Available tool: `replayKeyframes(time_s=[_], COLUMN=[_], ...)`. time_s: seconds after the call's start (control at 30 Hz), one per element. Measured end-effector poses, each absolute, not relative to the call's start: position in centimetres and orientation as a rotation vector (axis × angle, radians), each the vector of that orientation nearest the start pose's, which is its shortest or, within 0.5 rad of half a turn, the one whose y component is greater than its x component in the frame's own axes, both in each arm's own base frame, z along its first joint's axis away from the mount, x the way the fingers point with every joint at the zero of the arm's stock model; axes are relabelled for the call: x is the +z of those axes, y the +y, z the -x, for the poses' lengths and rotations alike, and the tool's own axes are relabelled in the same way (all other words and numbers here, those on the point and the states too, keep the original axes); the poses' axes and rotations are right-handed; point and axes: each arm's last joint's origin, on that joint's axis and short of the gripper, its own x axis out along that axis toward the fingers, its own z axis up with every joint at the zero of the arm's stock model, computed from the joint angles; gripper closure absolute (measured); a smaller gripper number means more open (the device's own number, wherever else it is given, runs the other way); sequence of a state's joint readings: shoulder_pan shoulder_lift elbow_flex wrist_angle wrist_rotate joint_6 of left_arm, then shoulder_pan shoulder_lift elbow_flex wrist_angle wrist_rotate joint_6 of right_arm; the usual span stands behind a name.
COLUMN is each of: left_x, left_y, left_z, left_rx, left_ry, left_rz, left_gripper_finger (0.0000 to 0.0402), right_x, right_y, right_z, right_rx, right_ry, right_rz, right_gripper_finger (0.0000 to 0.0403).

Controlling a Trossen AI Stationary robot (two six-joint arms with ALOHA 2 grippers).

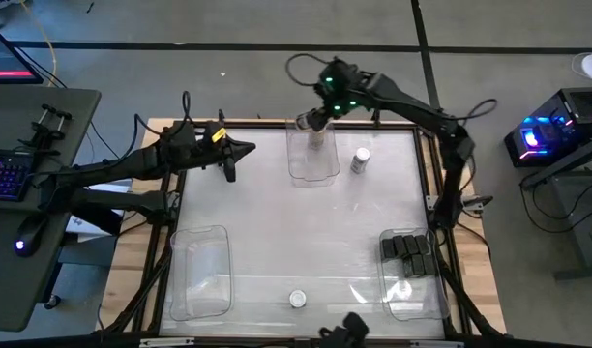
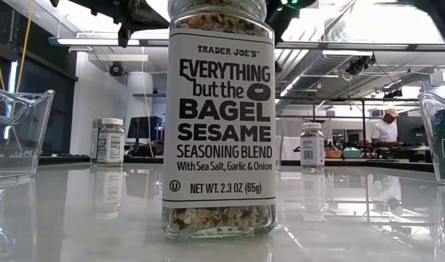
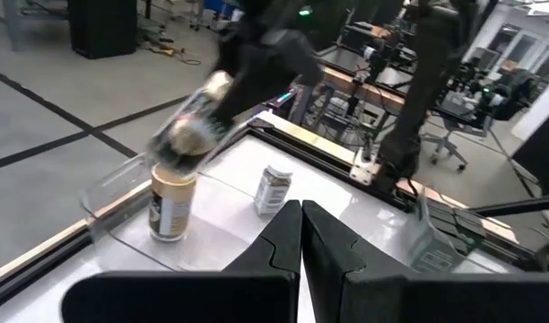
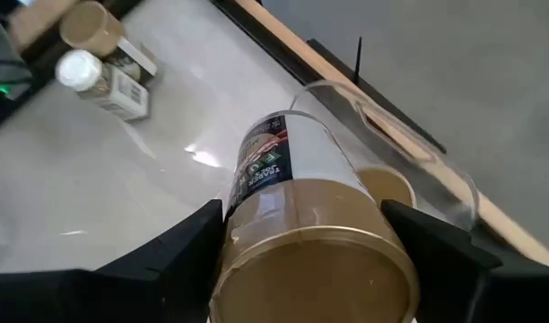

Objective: Sort spices by type
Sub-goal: Put the gold spice bottle into the top transparent bin

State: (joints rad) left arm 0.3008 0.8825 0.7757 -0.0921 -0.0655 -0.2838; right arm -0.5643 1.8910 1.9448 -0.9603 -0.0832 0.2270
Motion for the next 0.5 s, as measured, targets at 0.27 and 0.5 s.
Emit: replayKeyframes(time_s=[0.27,0.5], left_x=[32.2,32.2], left_y=[5.9,5.9], left_z=[-18.8,-18.8], left_rx=[0.356,0.356], left_ry=[0.152,0.152], left_rz=[0.309,0.309], left_gripper_finger=[0.0401,0.0401], right_x=[33.1,31.5], right_y=[-22.7,-23.4], right_z=[-38.4,-39.6], right_rx=[-0.541,-0.580], right_ry=[0.960,1.076], right_rz=[-0.391,-0.307], right_gripper_finger=[0.0132,0.0132])
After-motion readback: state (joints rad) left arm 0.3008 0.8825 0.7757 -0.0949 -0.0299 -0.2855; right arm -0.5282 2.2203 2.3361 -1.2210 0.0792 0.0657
